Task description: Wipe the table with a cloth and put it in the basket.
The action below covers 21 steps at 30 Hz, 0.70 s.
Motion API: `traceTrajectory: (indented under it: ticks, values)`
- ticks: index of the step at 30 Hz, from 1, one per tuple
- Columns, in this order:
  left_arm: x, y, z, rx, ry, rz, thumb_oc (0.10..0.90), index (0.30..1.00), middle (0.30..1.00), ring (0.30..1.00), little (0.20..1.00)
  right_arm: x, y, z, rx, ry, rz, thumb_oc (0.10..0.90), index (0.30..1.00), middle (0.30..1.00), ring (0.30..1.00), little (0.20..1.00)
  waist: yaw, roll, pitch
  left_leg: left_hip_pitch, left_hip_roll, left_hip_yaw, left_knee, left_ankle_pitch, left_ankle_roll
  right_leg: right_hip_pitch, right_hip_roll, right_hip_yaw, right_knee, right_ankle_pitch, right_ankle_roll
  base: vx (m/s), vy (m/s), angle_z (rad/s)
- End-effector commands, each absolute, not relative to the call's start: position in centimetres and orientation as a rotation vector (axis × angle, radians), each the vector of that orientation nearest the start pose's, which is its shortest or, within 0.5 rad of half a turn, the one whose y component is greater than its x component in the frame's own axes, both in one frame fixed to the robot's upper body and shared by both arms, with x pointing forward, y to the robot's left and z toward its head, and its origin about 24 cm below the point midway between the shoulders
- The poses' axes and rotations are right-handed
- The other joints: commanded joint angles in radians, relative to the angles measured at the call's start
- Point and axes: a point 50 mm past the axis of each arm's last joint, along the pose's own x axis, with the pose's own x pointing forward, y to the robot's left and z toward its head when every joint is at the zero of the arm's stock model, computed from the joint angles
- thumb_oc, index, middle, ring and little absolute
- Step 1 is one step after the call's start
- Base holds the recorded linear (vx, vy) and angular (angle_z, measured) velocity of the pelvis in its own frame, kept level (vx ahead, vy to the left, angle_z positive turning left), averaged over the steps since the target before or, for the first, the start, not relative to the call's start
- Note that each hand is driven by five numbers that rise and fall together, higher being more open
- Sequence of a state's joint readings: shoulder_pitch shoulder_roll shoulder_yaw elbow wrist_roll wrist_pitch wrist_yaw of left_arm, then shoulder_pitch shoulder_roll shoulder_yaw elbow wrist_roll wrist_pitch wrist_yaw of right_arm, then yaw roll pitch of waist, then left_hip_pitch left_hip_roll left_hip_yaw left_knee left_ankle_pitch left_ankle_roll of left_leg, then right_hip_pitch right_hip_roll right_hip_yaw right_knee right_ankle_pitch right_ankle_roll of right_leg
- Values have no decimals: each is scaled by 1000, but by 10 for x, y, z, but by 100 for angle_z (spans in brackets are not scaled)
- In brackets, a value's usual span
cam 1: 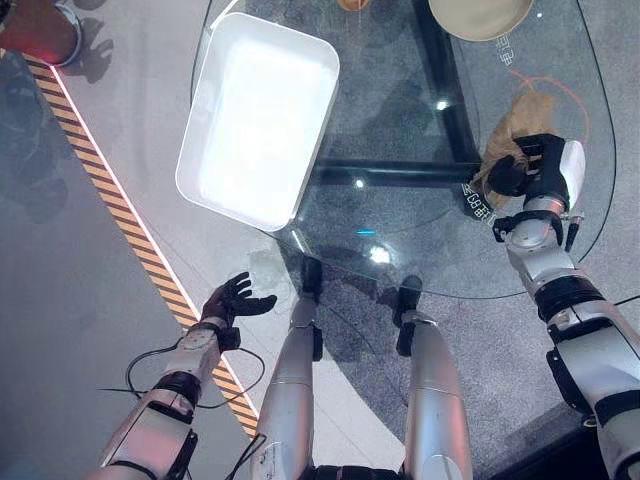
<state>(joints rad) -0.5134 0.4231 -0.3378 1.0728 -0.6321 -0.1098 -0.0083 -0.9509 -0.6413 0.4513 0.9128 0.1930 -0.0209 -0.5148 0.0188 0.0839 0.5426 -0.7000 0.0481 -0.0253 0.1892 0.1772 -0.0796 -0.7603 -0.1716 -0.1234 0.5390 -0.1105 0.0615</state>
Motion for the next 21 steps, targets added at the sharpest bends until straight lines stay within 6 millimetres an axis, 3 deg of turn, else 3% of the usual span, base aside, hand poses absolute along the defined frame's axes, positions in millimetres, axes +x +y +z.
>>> traceTrajectory:
  ticks: [1,12,21]
  values:
    - [304,253,-24,13,449,195,800,900,900,900,900,394,-191,208,-750,-397,-169,100,300,300,300,200,28,-9,-23,18,-62,55,135,-181,45,29,38,-28,-127,77,7,0,0,0]
    - [303,247,-26,6,446,199,800,900,900,900,900,376,-127,181,-834,-402,204,100,300,300,300,200,20,-15,-23,30,-63,64,117,-164,38,39,35,-33,-141,77,3,1,1,1]
    - [302,246,-28,-7,446,211,800,900,900,900,900,365,-110,164,-831,-362,335,100,300,300,300,200,14,-19,-23,37,-61,70,110,-154,32,46,33,-35,-148,78,1,0,0,0]
